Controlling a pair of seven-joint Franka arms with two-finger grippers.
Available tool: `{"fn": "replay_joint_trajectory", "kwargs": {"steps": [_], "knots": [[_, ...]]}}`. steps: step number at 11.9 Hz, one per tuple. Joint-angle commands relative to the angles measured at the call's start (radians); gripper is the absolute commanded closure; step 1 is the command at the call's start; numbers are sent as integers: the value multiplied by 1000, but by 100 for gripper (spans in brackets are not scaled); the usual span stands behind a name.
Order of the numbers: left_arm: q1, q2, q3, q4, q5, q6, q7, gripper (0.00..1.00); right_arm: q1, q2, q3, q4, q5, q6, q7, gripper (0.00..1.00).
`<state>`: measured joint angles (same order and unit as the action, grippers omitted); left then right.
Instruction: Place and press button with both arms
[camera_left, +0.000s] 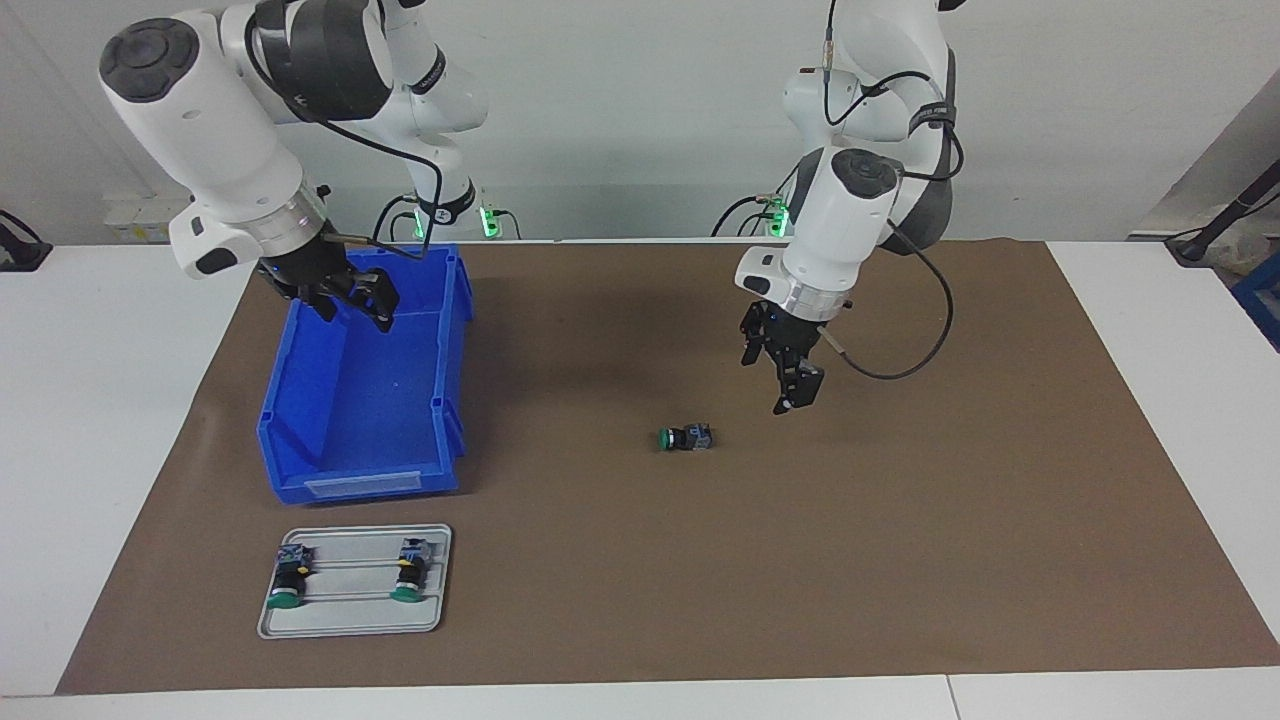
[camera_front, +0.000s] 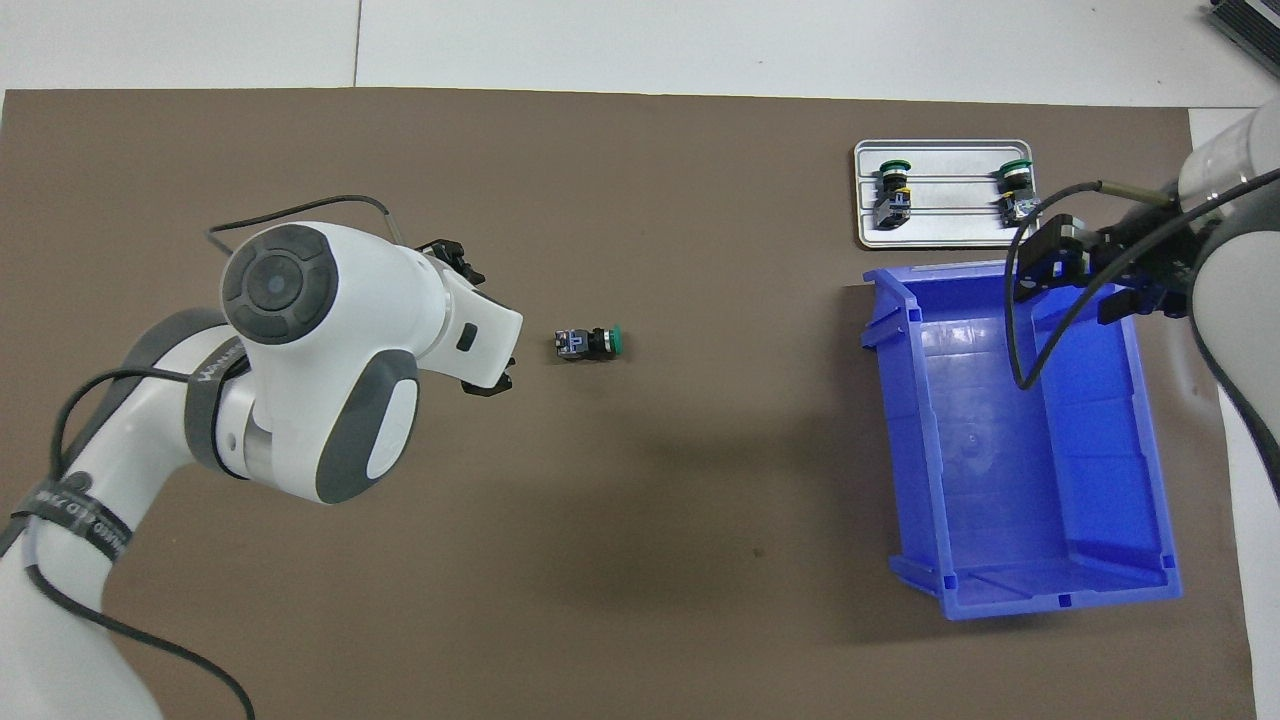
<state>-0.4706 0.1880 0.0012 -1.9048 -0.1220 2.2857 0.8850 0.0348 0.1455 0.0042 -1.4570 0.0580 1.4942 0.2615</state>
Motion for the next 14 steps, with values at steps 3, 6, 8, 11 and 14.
{"fn": "replay_joint_trajectory", "kwargs": {"steps": [3, 6, 8, 11, 14], "knots": [[-115, 203, 23, 108, 2, 101, -162, 1, -30, -145, 16, -233, 22, 124, -70, 23], [-144, 255, 25, 118, 1, 129, -190, 3, -36, -156, 13, -253, 19, 146, -126, 16], [-160, 271, 28, 124, 5, 158, -198, 4, -49, -156, 11, -269, 3, 202, -201, 3], [-161, 277, 28, 113, 56, 167, -198, 5, -50, -158, 8, -272, -4, 199, -208, 1], [-164, 277, 28, 104, 56, 170, -199, 8, -36, -158, 10, -272, -116, 198, -196, 1]]}}
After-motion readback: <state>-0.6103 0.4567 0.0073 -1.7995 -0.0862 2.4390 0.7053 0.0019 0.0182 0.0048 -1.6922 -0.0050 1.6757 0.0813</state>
